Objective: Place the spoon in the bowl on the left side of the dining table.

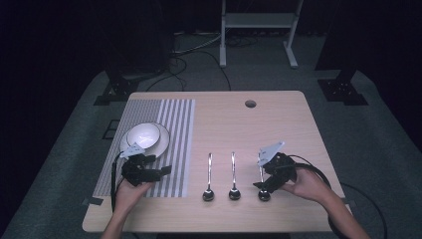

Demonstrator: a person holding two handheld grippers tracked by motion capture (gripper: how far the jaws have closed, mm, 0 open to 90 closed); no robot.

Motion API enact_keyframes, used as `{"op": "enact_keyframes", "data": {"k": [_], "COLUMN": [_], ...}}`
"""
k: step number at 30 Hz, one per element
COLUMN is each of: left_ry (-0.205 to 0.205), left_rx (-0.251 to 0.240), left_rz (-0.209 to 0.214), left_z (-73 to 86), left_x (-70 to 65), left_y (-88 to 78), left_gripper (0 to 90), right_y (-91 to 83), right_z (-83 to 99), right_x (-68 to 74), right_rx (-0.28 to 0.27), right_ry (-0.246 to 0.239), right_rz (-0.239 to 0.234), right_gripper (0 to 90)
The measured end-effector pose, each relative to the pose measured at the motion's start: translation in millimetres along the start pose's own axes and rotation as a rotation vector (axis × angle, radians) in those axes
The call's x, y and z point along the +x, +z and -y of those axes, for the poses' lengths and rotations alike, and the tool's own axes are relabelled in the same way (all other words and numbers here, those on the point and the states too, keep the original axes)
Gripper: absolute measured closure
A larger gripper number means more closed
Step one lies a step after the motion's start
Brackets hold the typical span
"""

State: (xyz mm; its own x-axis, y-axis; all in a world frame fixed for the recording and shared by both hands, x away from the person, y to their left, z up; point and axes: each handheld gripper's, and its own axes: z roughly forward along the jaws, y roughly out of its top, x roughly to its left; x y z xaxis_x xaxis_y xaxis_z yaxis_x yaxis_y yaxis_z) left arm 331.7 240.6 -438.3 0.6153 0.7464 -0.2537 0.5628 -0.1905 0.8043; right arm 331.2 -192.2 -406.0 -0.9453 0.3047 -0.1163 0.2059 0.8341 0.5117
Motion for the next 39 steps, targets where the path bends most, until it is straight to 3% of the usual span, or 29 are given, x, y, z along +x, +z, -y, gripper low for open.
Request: {"op": "enact_keyframes", "data": {"k": [4,9,16,22,26,33,35,39], "left_ry": [0.002,0.002,0.007,0.008,0.003,-0.002,0.002,-0.004], "left_rx": [0.011,0.016,0.028,0.02,0.021,0.0,0.005,0.023], "left_rz": [0.003,0.005,0.012,0.012,0.014,0.02,0.028,0.076], "left_z": [0.6,1.8,1.6,1.7,2.3,-1.2,-2.2,-4.0], "left_x": [-0.4,-1.4,-2.2,-2.7,-1.4,-4.0,-6.7,-14.6], "left_y": [2.2,4.0,6.7,6.6,7.2,8.3,10.9,19.7], "left_gripper": [8.3,8.3,8.3,8.3,8.3,8.4,8.3,8.4], "right_y": [15.6,35.1,48.9,60.9,68.8,73.5,74.0,74.2], "right_z": [-18.6,-36.4,-55.3,-65.4,-66.6,-63.3,-63.2,-63.5], "right_x": [6.0,12.6,25.3,34.0,41.5,52.2,51.6,50.8], "right_rx": [0.026,0.102,0.164,0.21,0.253,0.267,0.27,0.271], "right_ry": [-0.061,-0.143,-0.237,-0.322,-0.377,-0.41,-0.394,-0.39], "right_rz": [-0.037,-0.044,-0.064,-0.047,-0.007,0.059,0.052,0.056], "right_gripper": [22.9,24.7,26.7,28.6,29.2,31.2,30.5,30.6]}}
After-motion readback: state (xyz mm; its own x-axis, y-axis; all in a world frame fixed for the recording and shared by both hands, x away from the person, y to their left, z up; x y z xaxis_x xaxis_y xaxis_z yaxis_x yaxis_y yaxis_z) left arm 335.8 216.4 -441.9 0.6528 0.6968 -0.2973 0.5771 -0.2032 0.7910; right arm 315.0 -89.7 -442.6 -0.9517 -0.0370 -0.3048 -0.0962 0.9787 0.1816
